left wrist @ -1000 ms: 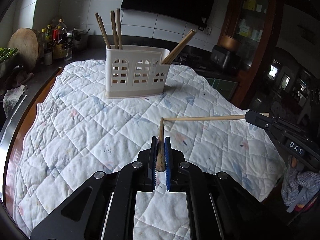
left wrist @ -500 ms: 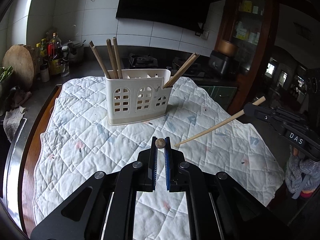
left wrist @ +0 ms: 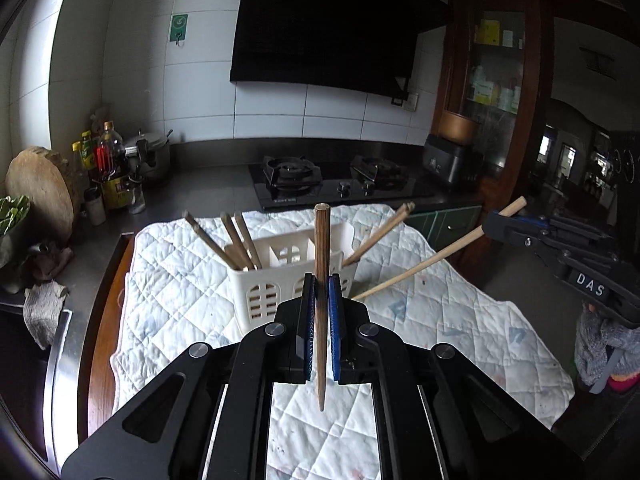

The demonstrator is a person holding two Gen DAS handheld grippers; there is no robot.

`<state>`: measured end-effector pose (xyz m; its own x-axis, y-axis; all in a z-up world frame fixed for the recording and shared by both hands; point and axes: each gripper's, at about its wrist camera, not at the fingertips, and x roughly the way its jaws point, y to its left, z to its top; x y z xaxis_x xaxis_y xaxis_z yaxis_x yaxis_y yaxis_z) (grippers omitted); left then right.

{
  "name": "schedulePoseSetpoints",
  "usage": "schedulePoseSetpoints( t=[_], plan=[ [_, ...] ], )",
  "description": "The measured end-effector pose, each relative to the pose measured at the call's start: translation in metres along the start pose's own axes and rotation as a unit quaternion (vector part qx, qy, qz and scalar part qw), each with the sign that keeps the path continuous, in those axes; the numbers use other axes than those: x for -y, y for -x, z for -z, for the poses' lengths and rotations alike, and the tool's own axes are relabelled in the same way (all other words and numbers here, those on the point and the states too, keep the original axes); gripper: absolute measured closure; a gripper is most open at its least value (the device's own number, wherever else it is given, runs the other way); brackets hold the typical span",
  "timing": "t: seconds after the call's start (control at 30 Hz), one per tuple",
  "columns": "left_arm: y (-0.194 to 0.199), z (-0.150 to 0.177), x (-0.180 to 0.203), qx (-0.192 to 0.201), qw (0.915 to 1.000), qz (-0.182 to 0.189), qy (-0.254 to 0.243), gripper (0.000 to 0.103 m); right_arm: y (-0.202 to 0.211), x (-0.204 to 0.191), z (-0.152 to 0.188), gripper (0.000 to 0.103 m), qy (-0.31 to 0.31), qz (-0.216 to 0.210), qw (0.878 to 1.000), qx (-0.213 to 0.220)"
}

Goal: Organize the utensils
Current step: 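Lift both held chopsticks upright and carry them over the white holder, then lower the chopsticks into the holder and open both grippers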

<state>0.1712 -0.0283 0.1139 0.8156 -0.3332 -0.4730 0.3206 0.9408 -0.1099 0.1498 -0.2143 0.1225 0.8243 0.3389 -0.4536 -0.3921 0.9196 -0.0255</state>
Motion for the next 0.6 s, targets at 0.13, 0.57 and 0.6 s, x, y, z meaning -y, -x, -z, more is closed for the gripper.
schedulePoseSetpoints(
  t=[0.13, 0.57, 0.6],
  plan=[
    [0.001, -0.033, -0.001, 0.031, 0.9995, -0.005, -0.003, 0.098, -0.008, 0.005, -0.016, 0.096, -0.003, -0.001, 1.000, 0.002],
    [-0.018, -0.092, -0.021, 0.124, 0.9894, -0.074, 0.018, 0.097, -0.034, 0.020, -0.046, 0.096, -0.002, 0.004, 1.000, 0.014],
    [-0.021, -0.091, -0.023, 0.127, 0.9885, -0.078, 0.022, 0.097, -0.036, 0.021, -0.047, 0.096, -0.004, 0.004, 1.000, 0.015]
  ],
)
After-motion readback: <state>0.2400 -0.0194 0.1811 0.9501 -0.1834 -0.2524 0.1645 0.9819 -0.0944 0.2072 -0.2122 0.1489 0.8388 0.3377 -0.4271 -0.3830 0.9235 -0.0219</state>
